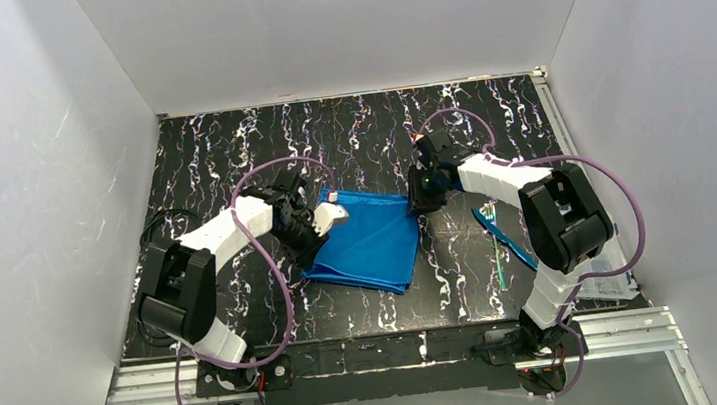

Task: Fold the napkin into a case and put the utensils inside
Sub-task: Smooth out the upper triangle-folded napkin at the center of the board.

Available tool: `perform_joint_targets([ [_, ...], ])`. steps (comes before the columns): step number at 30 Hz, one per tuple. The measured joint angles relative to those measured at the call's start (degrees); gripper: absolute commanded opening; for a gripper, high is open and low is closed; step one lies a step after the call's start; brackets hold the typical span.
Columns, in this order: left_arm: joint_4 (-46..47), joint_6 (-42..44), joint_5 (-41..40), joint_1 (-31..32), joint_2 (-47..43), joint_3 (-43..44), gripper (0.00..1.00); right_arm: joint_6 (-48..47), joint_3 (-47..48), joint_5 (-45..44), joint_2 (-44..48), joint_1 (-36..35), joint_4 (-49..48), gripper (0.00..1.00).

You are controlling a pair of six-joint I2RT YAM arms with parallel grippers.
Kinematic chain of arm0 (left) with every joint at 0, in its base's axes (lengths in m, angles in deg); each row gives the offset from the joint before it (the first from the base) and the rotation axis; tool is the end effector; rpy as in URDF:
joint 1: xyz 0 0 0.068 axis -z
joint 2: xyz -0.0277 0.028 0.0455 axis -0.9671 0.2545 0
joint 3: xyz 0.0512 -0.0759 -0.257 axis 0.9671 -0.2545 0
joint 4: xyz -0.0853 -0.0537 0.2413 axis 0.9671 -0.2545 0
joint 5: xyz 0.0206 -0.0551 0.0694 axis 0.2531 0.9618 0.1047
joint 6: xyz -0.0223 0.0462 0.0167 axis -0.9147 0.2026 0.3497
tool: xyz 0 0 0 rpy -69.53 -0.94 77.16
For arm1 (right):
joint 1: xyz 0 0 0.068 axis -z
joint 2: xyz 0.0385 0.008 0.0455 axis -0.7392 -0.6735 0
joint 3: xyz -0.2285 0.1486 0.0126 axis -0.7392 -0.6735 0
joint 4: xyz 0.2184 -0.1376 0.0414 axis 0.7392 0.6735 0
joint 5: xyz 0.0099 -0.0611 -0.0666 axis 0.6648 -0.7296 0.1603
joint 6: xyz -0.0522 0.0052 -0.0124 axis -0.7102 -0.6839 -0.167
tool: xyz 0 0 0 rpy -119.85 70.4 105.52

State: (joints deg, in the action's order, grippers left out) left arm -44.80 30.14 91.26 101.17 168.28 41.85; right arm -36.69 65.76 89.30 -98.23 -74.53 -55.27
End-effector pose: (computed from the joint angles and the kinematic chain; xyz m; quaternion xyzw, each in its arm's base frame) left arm 0.2569 -0.1396 0.1898 0.5186 0.8245 -0.1766 0.1417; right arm 0.3189 0.1677 0.1815 -0.0224 0.9582 0.1917 0.2112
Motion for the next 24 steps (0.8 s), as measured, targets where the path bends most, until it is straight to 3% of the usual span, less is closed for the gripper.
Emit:
perform_joint_targets([
  [9, 2.84, 1.7, -2.23, 0.63, -2.19, -5.18, 0.01, 0.55, 0.68, 2.36, -1.9, 0.2, -0.28, 0.28],
  [24, 12.35, 2.75, -7.56, 1.01, -7.8, -12.76, 0.0, 2.82, 1.36, 6.08, -3.37, 2.45, -1.4, 0.14],
])
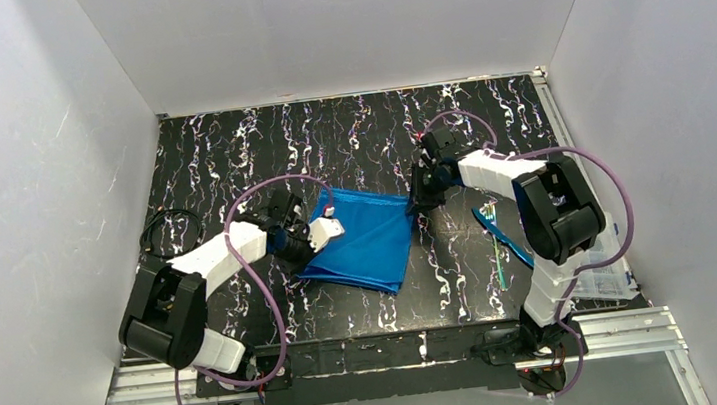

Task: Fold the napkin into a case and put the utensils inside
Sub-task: Smooth out the upper triangle-folded napkin at the center of the board.

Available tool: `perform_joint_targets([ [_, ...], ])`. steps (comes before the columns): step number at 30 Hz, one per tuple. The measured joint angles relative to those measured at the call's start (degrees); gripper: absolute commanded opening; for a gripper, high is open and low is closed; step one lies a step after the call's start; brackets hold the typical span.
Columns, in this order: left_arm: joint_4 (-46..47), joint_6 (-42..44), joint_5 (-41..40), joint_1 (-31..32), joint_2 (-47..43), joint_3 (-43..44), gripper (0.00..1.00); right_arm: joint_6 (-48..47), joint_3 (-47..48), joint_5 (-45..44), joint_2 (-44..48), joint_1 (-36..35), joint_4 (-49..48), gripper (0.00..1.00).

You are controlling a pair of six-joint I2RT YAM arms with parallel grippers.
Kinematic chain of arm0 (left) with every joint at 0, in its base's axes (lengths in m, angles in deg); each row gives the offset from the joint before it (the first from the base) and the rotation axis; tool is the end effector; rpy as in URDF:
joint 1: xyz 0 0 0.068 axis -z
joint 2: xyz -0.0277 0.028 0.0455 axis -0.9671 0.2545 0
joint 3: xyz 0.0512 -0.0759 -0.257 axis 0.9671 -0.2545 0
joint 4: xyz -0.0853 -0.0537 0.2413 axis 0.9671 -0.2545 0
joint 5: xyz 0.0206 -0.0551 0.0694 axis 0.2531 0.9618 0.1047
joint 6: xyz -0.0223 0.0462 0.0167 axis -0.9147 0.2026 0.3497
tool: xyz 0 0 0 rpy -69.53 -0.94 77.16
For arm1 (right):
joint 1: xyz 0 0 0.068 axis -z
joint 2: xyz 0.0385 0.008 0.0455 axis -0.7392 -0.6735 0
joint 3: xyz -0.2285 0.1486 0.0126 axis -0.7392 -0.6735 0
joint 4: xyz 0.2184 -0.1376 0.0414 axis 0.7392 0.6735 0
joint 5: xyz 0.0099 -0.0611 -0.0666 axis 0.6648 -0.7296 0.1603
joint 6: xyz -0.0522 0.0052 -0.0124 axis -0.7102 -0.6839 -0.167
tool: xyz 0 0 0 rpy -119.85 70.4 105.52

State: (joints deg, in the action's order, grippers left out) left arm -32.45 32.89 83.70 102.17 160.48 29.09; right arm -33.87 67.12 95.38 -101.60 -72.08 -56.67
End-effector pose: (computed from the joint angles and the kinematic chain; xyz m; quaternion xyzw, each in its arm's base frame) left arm 0.2294 -0.1263 0.1711 0.5449 0.8074 -0.1025 0.2020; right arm 0.3335 0.1615 0.1701 0.0076 0.9549 0.2347 0.1816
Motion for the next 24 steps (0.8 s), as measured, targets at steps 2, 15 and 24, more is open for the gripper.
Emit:
perform_joint_targets([
  [2, 0.96, 0.04, -0.44, 0.07, 0.0, -0.7, 0.0, 0.28, 0.0, 0.24, -0.9, 0.04, -0.52, 0.12],
  [15, 3.3, 0.11, -1.9, 0.22, -0.02, -1.29, 0.0, 1.55, -0.94, 0.74, -2.34, 1.75, -2.82, 0.31],
  [24, 4.17, 0.28, -2.1, 0.24, -0.02, -1.42, 0.0, -1.05, -0.98, 0.44, -0.07, 2.69, -1.79, 0.57],
])
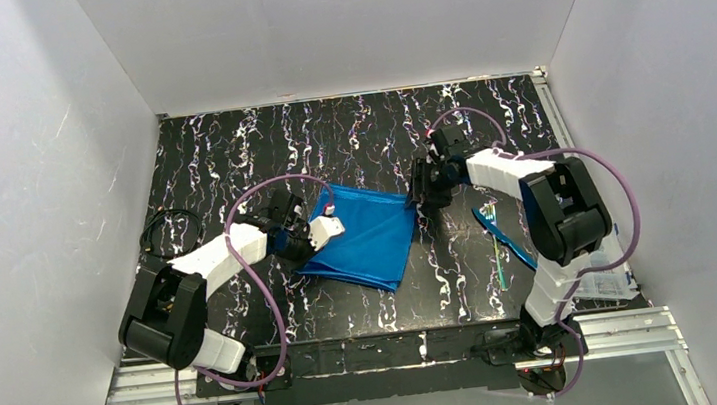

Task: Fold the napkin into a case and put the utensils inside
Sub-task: Smooth out the upper triangle-folded napkin at the center of the board.

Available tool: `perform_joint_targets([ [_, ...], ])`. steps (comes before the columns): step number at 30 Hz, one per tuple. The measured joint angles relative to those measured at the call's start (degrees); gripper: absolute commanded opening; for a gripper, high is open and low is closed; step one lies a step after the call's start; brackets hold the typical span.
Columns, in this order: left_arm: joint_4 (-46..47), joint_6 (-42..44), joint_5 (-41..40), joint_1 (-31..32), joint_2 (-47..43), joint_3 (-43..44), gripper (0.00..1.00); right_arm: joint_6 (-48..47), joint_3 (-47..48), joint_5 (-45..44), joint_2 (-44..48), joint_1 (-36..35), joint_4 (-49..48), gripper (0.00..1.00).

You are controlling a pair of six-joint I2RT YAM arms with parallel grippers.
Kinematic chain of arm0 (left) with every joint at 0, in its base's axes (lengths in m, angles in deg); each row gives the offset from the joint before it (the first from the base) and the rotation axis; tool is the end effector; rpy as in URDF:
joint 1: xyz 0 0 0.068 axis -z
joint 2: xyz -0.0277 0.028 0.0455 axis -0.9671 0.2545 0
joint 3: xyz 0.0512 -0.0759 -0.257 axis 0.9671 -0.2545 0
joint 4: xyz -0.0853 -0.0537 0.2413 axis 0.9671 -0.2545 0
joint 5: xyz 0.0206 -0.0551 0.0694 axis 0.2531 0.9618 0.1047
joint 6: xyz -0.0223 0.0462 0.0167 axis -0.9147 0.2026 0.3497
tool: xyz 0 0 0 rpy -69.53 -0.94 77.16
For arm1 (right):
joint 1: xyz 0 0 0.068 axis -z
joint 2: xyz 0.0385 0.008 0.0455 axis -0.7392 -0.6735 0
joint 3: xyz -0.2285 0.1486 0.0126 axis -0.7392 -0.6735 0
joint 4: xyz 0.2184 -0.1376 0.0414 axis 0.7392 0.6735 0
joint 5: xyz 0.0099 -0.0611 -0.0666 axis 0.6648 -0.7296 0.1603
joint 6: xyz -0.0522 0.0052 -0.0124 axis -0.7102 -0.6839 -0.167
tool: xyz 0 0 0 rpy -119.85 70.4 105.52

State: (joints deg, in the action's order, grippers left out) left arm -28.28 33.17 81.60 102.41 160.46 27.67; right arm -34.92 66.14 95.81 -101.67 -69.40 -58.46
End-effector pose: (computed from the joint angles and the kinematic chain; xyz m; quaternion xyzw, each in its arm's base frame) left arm 0.2314 -0.1272 0.1673 0.5462 0.8030 -0.0817 0.2240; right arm 0.3401 0.1458 0.1666 0.0192 0.9526 0.2343 0.1932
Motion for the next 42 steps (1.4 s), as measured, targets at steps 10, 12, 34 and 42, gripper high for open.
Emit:
perform_joint_targets([
  [10, 0.13, -0.72, -0.2, 0.04, 0.0, 0.0, 0.0, 0.0, -1.51, 2.8, 7.26, -4.04, -0.15, 0.29],
  [12, 0.15, -1.11, -0.24, 0.04, 0.0, 0.0, 0.0, 1.07, -3.48, 4.42, 7.21, -5.51, -2.12, 0.22],
  [34, -1.18, -1.97, -0.33, 0.07, -0.31, 0.35, 0.2, 8.63, -6.01, 29.73, -10.91, 0.24, -23.47, 0.11],
  [42, -9.11, -3.37, 1.07, 0.07, -4.48, 3.48, 0.26, 7.69, -6.34, 30.01, -11.04, 0.31, -24.15, 0.1],
])
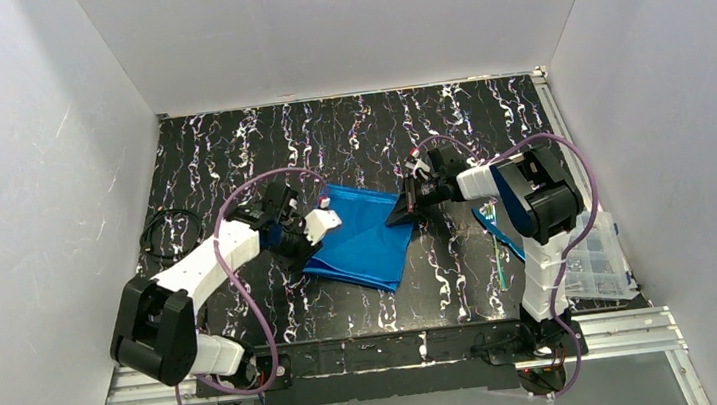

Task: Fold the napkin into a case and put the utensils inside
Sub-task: Smooth out the upper triangle-folded napkin at the center of the board.

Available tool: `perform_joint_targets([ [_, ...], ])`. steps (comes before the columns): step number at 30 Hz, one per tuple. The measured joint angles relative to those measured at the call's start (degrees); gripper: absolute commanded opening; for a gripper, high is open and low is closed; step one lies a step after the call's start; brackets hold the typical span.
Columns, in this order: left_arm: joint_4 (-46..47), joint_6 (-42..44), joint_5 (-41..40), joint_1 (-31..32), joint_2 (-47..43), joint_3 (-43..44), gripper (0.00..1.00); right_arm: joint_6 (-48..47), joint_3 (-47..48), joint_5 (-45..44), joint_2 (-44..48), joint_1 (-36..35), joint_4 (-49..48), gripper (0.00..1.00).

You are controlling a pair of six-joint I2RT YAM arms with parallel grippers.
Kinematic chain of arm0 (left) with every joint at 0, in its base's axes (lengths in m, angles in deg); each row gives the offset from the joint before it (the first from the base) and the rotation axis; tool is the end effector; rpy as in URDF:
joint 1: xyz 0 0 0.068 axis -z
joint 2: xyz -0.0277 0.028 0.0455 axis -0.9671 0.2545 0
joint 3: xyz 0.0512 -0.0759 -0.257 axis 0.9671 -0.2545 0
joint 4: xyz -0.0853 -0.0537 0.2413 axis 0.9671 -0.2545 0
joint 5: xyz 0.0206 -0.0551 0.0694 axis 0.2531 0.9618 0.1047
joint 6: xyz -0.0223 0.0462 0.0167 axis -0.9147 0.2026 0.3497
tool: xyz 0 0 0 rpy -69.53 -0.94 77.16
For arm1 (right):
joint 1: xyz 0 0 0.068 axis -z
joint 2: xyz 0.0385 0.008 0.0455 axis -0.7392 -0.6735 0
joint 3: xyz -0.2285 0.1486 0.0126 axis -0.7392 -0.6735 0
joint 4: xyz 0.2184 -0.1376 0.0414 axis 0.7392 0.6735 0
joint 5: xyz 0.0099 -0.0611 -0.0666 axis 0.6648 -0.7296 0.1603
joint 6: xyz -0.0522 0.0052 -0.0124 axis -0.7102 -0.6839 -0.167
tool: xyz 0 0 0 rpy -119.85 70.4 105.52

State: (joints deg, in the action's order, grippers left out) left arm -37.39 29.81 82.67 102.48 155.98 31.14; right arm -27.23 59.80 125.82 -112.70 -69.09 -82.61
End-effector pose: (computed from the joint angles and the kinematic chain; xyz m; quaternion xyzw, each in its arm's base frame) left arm 0.2225 -0.1237 0.1959 0.5242 0.8189 -0.0984 0.2121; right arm 0.3433 0.1619 0.1015 -0.0158 0.8787 0.4680 0.0931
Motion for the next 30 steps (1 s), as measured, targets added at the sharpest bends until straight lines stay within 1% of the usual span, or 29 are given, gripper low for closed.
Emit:
perform_joint_targets([
  [5, -4.81, -1.05, 3.48, 0.0, 0.5, 7.37, 0.24, -0.72, -0.24, 0.28, 0.0, 0.04, -0.39, 0.1],
  [8, -6.14, -2.91, 7.26, 0.0, 3.06, 12.96, 0.18, -1.2, -0.28, 0.26, 0.13, 0.04, -0.44, 0.1],
  [12, -5.46, -5.81, 10.19, 0.31, 8.81, 16.24, 0.1, -1.79, -0.59, 0.26, 0.42, 0.04, -0.46, 0.1],
  [15, -4.15, -7.32, 10.4, 0.39, 12.9, 15.3, 0.06, -1.99, -0.92, 0.17, 0.76, 0.04, -0.37, 0.1],
  [18, -2.56, -7.5, 10.08, 0.39, 14.25, 11.82, 0.03, -2.1, -1.22, -0.2, 1.16, 0.04, -0.26, 0.1],
  [24, -0.74, -5.9, 7.41, 0.39, 13.27, 4.55, 0.01, -2.12, -1.84, -0.52, 1.73, 0.04, -0.26, 0.1],
  [30, 1.46, -4.66, 5.2, 0.44, 10.05, 1.6, 0.01, -2.08, -1.84, -0.59, 1.73, 0.07, -0.26, 0.09],
])
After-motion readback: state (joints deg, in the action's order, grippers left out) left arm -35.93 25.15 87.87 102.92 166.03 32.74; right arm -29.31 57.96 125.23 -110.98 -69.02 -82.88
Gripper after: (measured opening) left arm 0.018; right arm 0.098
